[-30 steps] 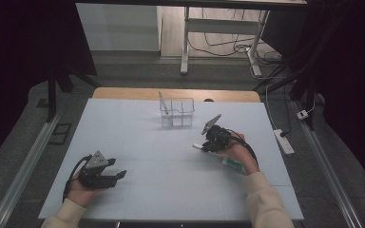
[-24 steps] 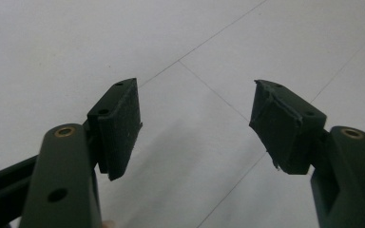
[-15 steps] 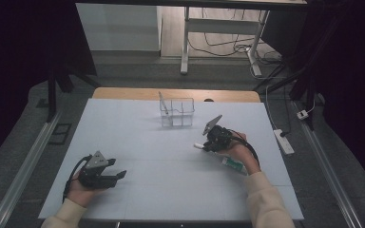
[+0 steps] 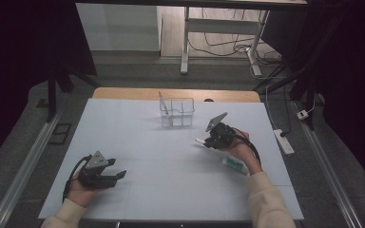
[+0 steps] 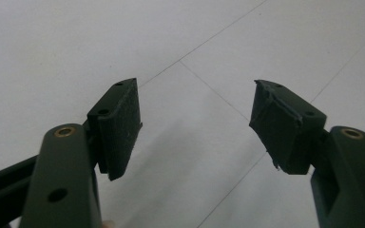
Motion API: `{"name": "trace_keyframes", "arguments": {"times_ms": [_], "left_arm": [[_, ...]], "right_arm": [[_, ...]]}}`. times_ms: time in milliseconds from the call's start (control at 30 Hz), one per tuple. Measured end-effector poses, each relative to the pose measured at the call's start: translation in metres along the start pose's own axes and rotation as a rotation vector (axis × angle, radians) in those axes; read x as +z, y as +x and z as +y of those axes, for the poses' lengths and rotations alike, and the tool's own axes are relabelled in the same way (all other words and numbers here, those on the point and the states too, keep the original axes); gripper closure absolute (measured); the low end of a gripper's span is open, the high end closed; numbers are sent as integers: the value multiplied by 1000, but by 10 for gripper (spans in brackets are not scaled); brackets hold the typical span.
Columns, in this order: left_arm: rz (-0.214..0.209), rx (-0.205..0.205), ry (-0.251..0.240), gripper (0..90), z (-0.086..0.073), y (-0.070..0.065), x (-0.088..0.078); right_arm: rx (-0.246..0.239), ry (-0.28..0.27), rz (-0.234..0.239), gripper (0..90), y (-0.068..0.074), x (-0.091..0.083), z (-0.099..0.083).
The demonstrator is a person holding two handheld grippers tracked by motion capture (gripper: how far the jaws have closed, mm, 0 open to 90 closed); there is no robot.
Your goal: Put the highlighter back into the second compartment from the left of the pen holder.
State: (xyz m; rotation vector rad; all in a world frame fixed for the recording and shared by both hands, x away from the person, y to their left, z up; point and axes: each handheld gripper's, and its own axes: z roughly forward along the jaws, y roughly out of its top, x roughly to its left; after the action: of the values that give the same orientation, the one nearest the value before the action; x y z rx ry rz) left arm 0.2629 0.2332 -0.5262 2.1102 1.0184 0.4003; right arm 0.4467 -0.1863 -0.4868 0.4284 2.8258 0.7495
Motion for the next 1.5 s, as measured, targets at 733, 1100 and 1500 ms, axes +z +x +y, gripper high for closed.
{"name": "trace_keyframes", "arguments": {"times_ms": [733, 1100, 1500], "left_arm": [[-1, 0, -6, 340, 1, 0, -1], [-2, 0, -7, 340, 1, 0, -1], [-2, 2, -7, 340, 1, -1, -1]], "right_arm": [[46, -131, -72, 787, 2, -23, 4], [78, -216, -111, 787, 2, -34, 4], [115, -298, -141, 787, 2, -44, 5]]}}
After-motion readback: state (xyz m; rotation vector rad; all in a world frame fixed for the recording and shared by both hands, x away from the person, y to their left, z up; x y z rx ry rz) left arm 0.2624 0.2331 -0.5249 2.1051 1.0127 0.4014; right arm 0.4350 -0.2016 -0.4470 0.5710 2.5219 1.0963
